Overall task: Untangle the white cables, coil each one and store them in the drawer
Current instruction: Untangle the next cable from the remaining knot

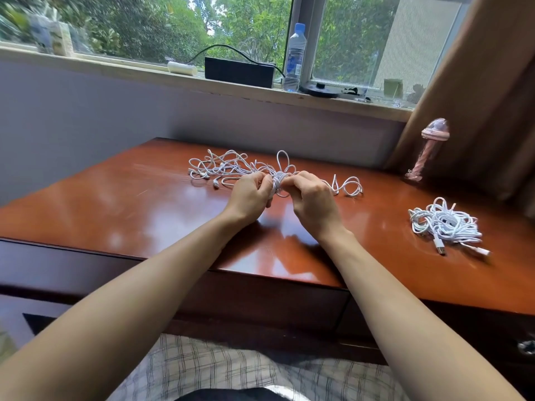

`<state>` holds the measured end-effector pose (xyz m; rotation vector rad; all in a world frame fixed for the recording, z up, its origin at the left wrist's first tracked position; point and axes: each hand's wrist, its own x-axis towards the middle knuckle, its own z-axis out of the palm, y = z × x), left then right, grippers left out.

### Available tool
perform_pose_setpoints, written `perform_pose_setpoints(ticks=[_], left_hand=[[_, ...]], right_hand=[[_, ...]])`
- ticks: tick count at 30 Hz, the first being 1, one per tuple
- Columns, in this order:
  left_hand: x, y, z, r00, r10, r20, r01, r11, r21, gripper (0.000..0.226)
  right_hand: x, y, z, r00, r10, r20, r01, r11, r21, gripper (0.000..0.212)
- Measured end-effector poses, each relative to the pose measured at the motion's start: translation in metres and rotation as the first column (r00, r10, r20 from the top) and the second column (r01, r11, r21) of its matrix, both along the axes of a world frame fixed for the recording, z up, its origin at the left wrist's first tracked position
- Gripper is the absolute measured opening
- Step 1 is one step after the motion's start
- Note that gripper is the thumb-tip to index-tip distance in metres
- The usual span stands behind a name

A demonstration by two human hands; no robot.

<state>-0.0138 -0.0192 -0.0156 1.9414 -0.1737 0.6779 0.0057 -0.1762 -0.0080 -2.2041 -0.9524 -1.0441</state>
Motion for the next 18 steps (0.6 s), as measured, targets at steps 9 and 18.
perform_pose_setpoints(ticks=[9, 18], left_hand=[[0.0016, 0.0006, -0.0016, 0.999, 0.035, 0.029, -0.037, 0.996, 0.083, 0.047], [0.0056, 0.0020, -0.0029, 0.991, 0.135, 0.012, -0.136, 0.981, 0.136, 0.043]], right_hand=[[-0.0061, -0.0006, 0.0013, 0.966, 0.094, -0.239, -0.044, 0.978, 0.204, 0.025], [-0.0068, -0.0006, -0.0025, 0.980, 0.094, -0.173, -0.066, 0.985, 0.159, 0.020]])
